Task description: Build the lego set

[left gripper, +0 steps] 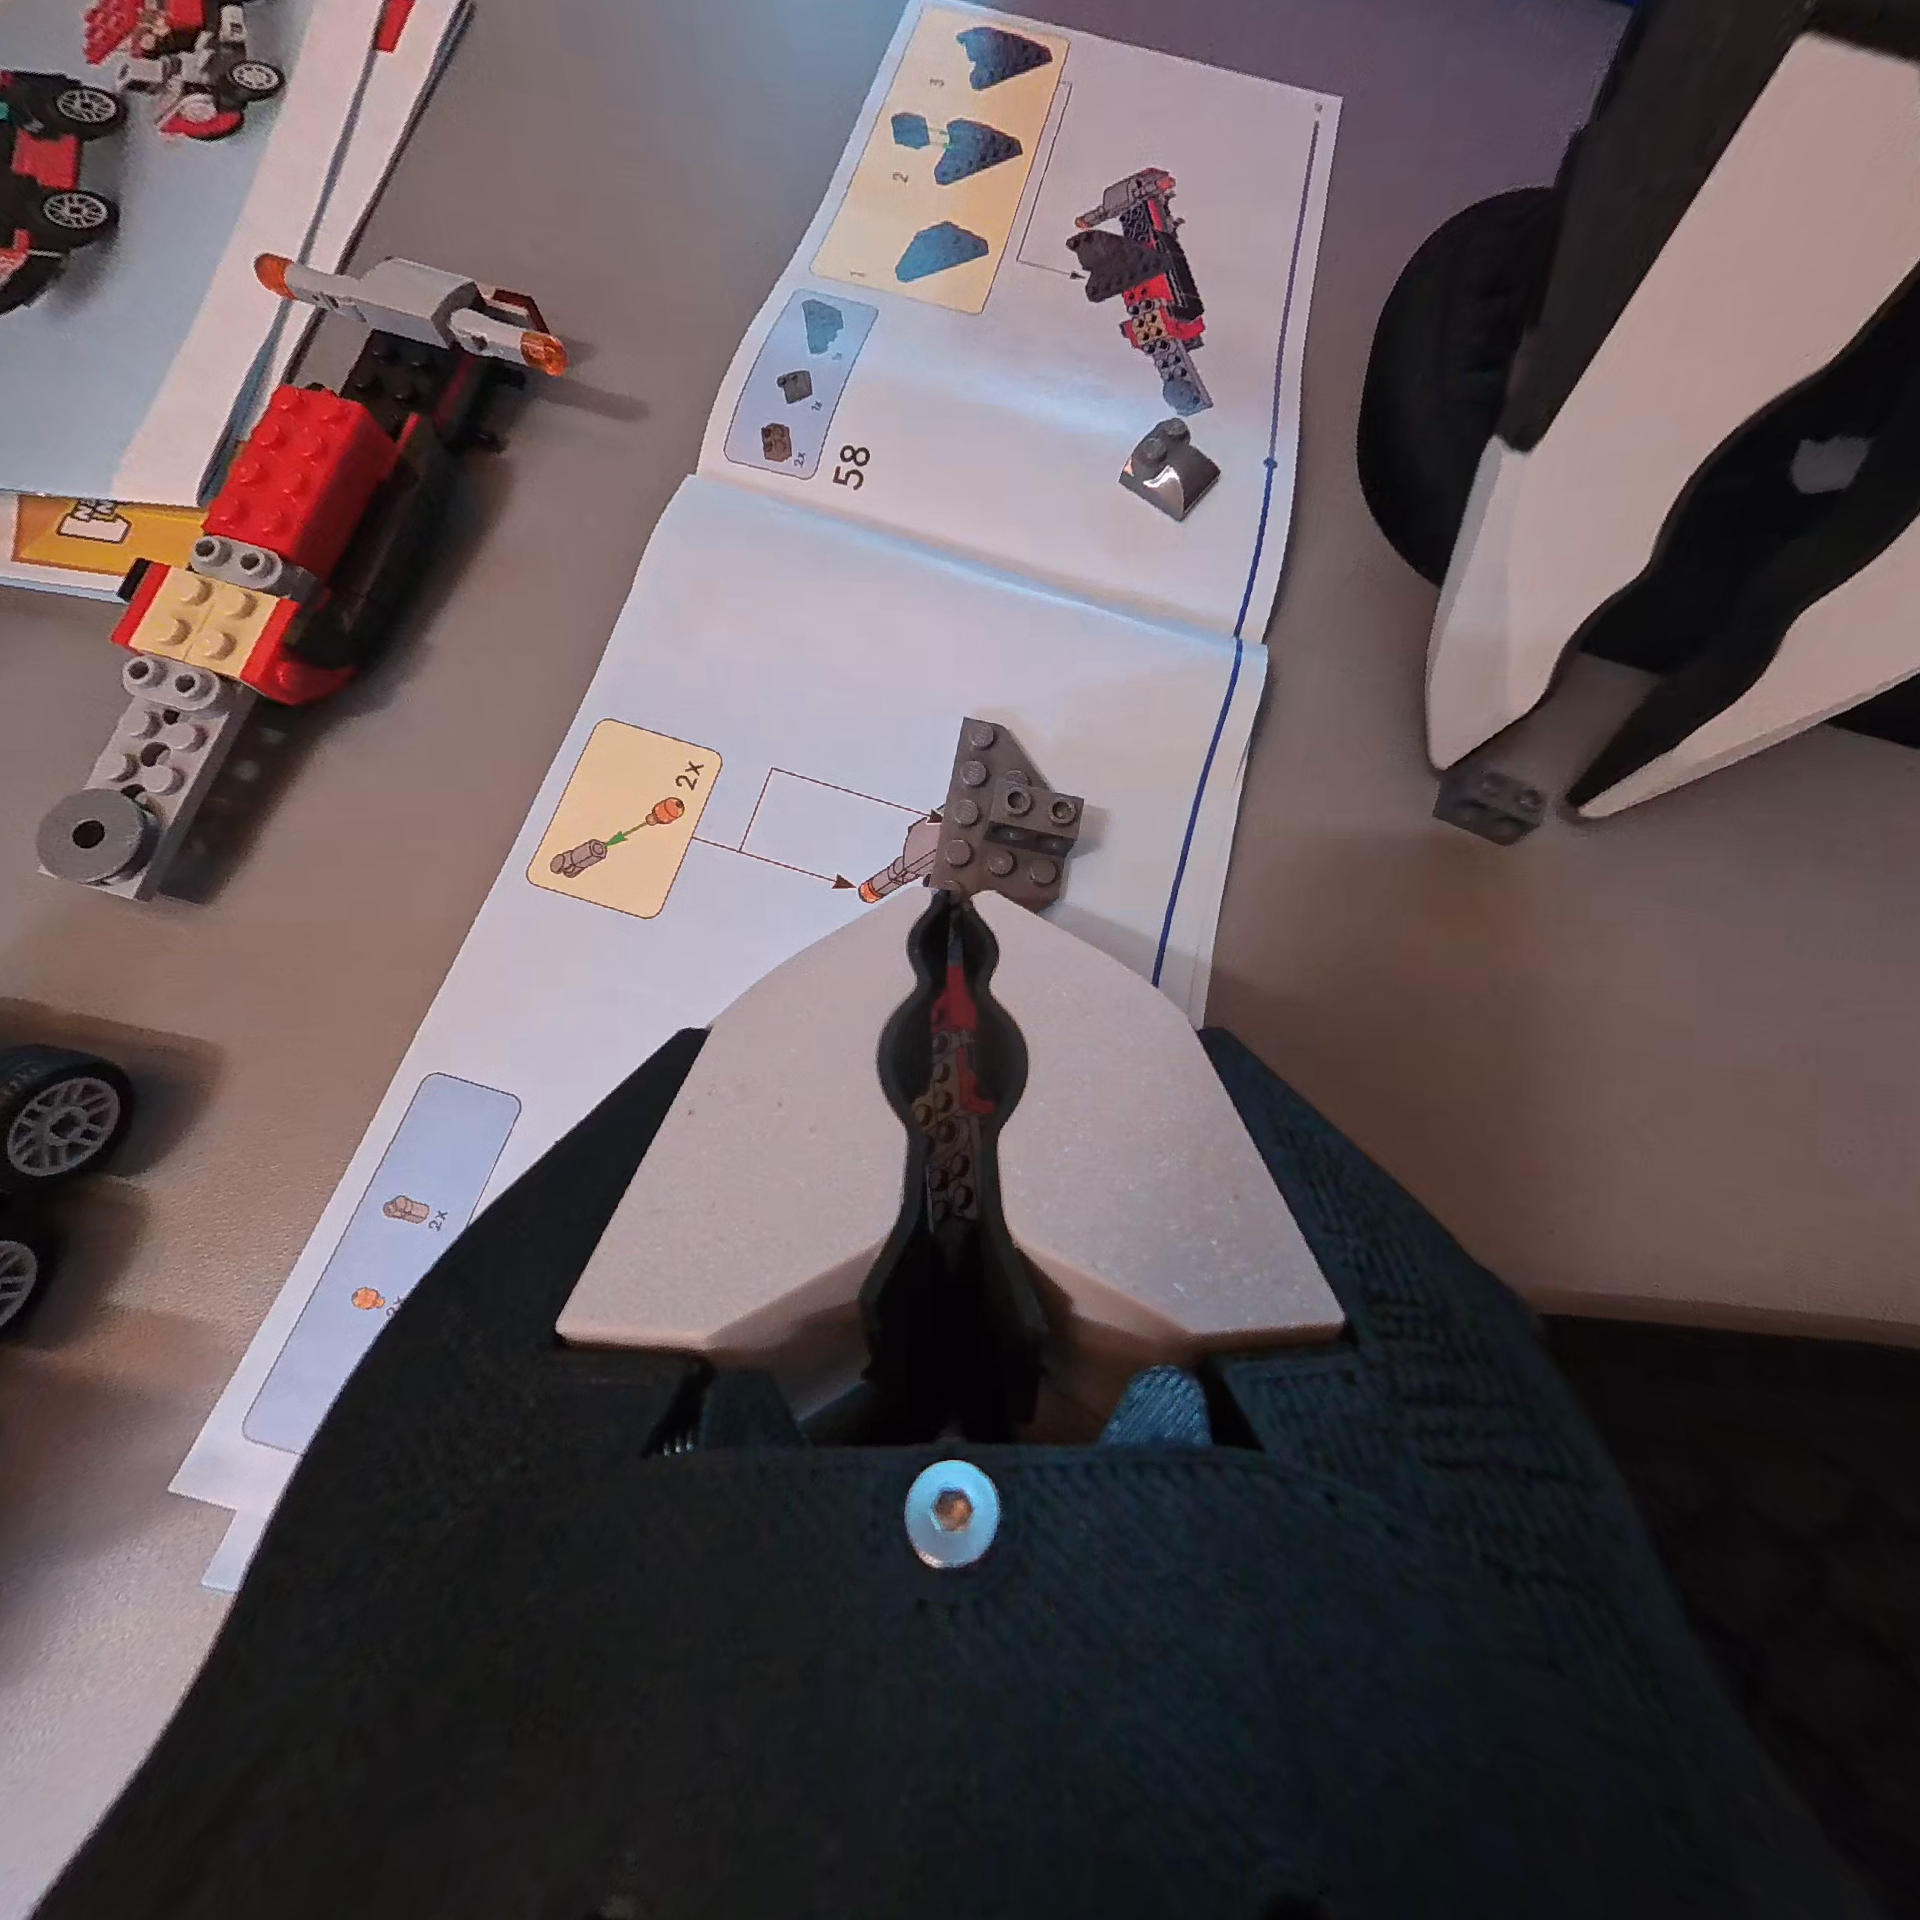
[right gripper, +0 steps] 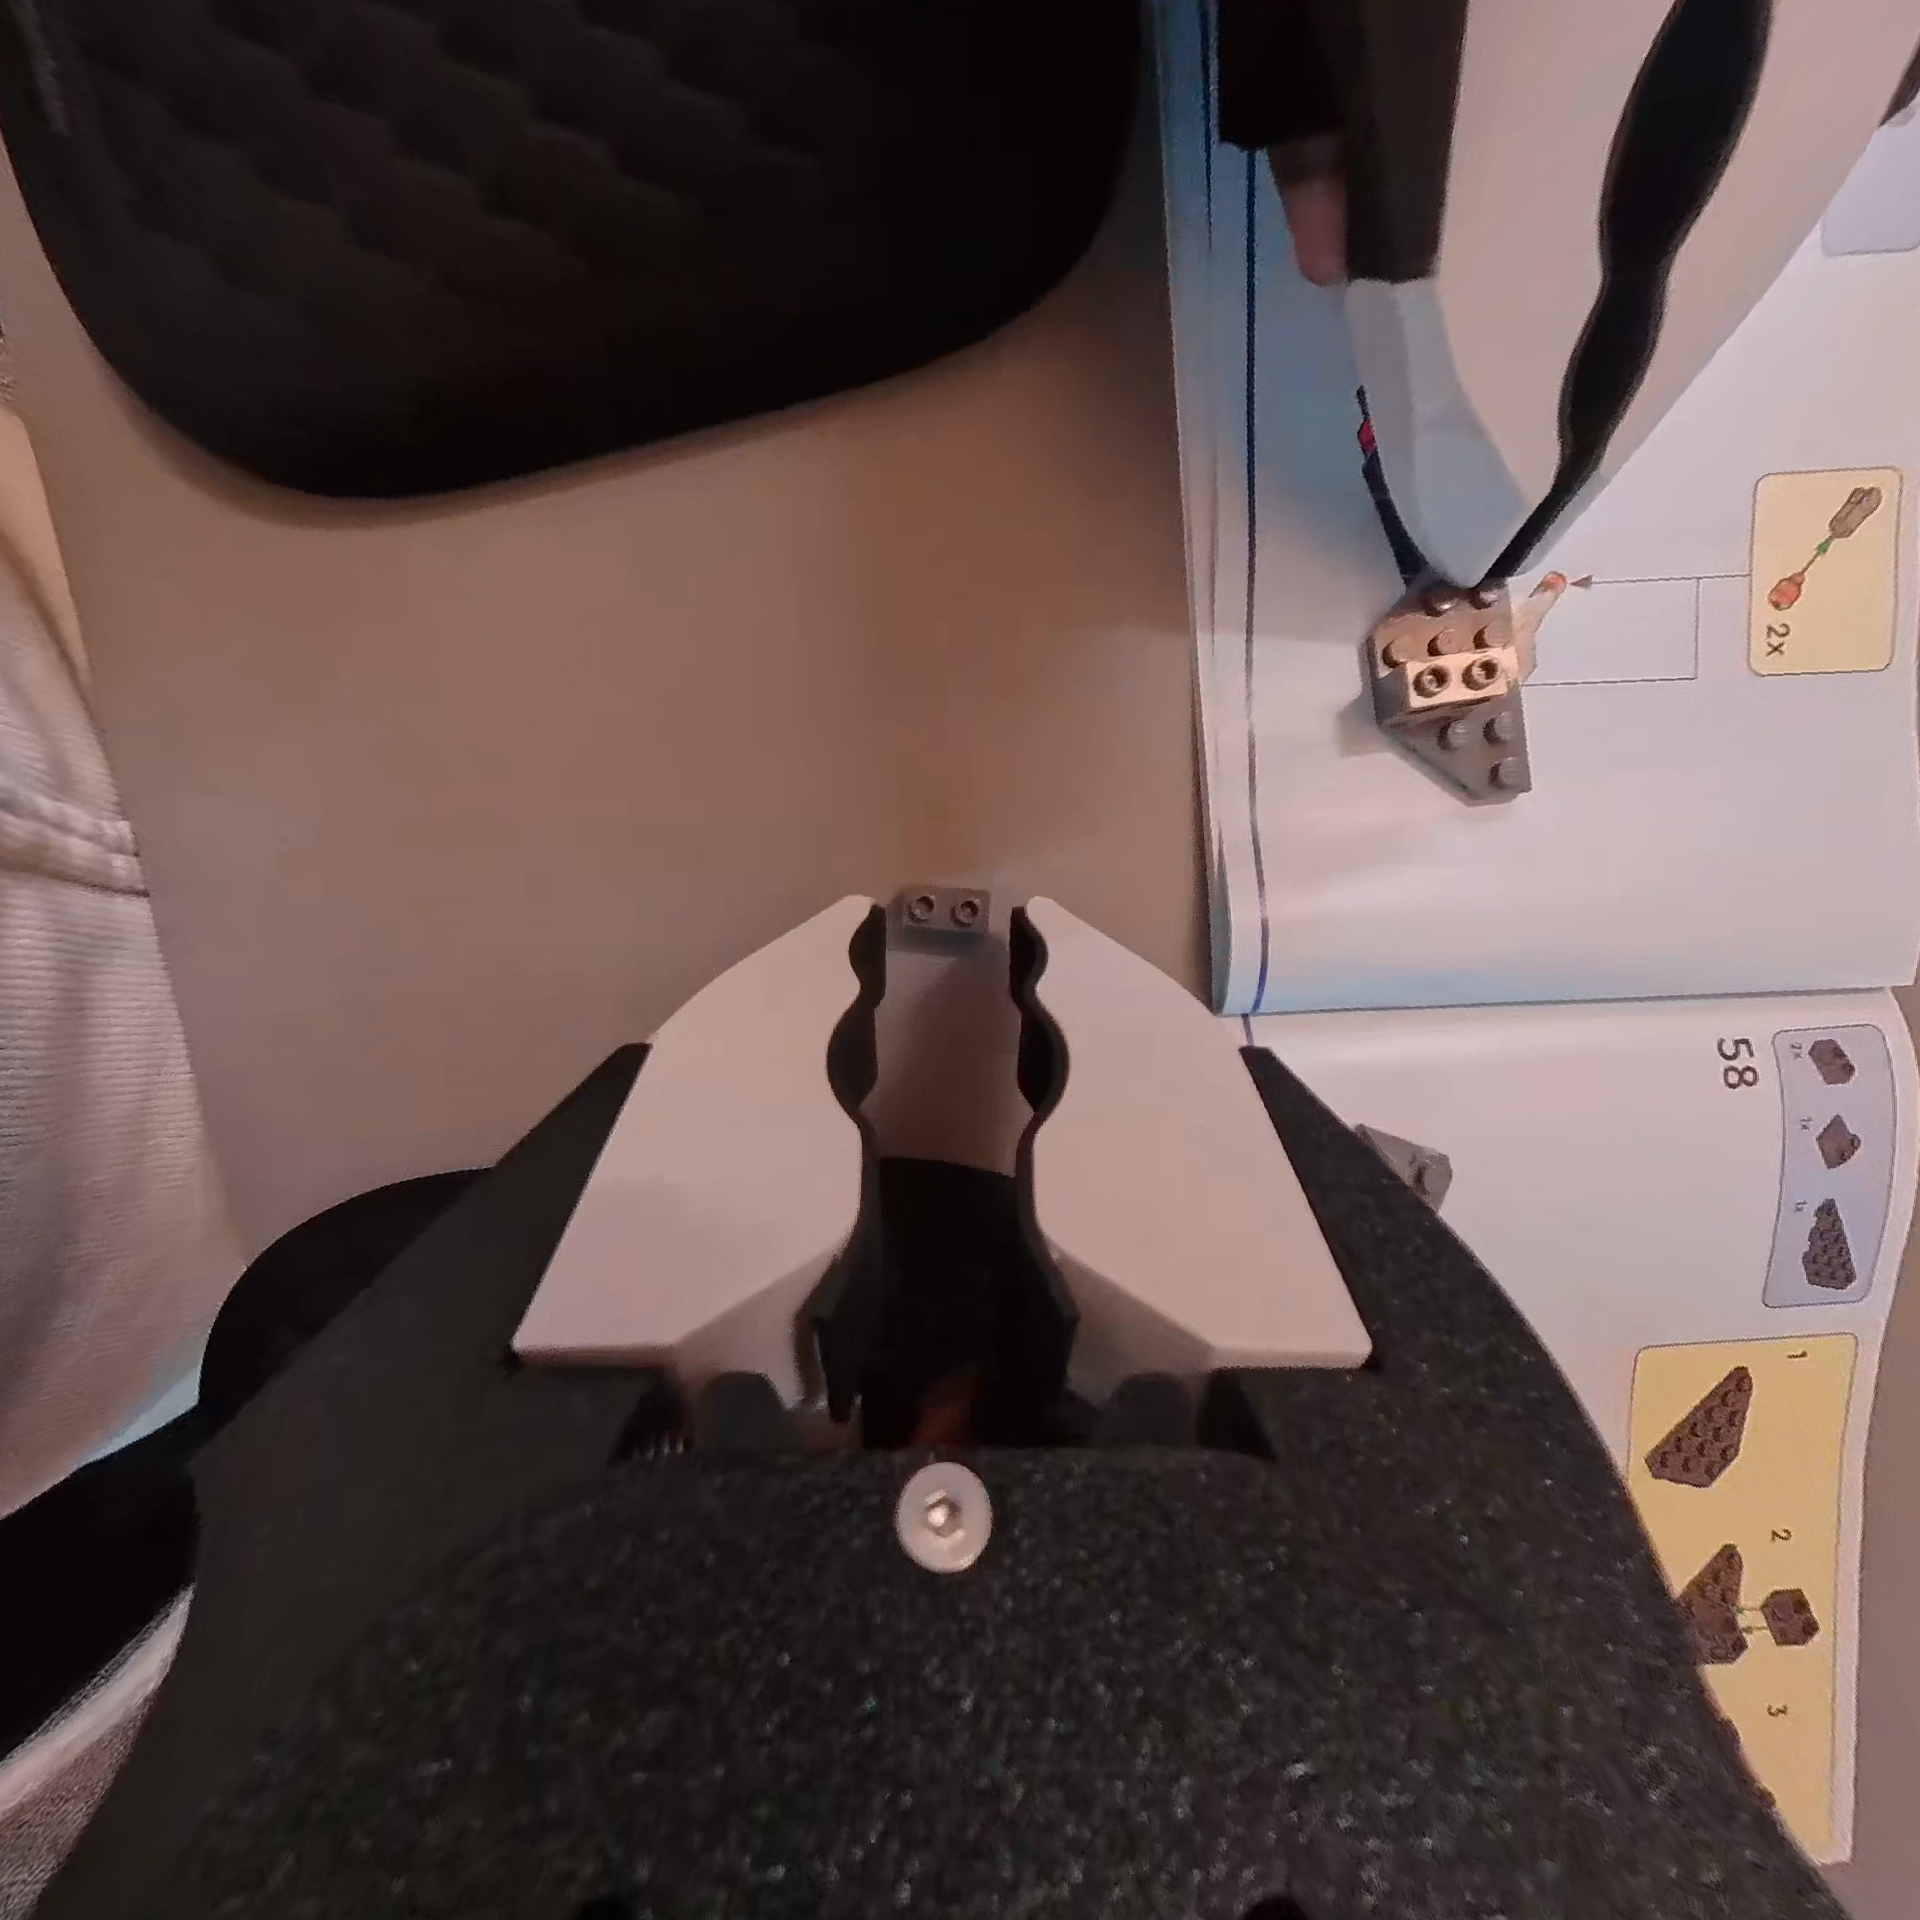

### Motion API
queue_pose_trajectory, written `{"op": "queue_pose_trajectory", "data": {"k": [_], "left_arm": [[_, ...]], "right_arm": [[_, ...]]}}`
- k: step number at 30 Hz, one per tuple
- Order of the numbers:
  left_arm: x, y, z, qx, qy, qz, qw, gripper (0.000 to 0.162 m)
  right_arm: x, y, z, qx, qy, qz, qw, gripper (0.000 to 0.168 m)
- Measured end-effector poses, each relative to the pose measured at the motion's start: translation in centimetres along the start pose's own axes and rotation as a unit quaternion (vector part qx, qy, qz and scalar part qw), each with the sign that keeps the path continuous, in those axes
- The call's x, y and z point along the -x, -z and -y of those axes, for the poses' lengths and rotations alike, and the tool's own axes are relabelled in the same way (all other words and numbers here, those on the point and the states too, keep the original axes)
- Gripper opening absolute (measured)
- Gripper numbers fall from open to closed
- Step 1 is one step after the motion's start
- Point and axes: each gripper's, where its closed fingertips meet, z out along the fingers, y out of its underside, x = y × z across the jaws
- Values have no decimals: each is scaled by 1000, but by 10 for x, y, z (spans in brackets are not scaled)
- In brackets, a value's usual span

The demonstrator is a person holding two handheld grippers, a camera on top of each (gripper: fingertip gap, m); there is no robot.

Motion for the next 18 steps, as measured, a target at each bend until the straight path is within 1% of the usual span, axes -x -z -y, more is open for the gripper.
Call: {"op": "queue_pose_trajectory", "data": {"k": [2, 4, 8, 10, 13, 15, 18], "left_arm": [[0, 0, 0, 0, 0, -1, 1000, 3], [-1, 0, 0, 0, 1, -3, 1000, 3], [-2, 2, 1, -5, 3, -10, 1000, 5], [-3, 4, 2, -14, 8, -13, 1000, 5], [-2, 6, 1, -16, 15, -16, 1000, 6], [-2, 6, 0, -12, 14, -13, 1000, 6], [3, 8, 1, -20, 25, -3, 999, 6]], "right_arm": [[1, -2, 0, 3, 0, 4, 1000, 22], [1, -4, -3, 14, 5, 4, 1000, 17], [-2, 2, 9, -14, 23, 4, 1000, 16], [-17, 12, 21, -32, 37, -10, 999, 16], [-52, 20, 38, -32, 77, -38, 996, 16], [-67, 17, 47, -20, 101, -32, 994, 16], [-77, 5, 52, 18, 129, -9, 991, 16]]}}
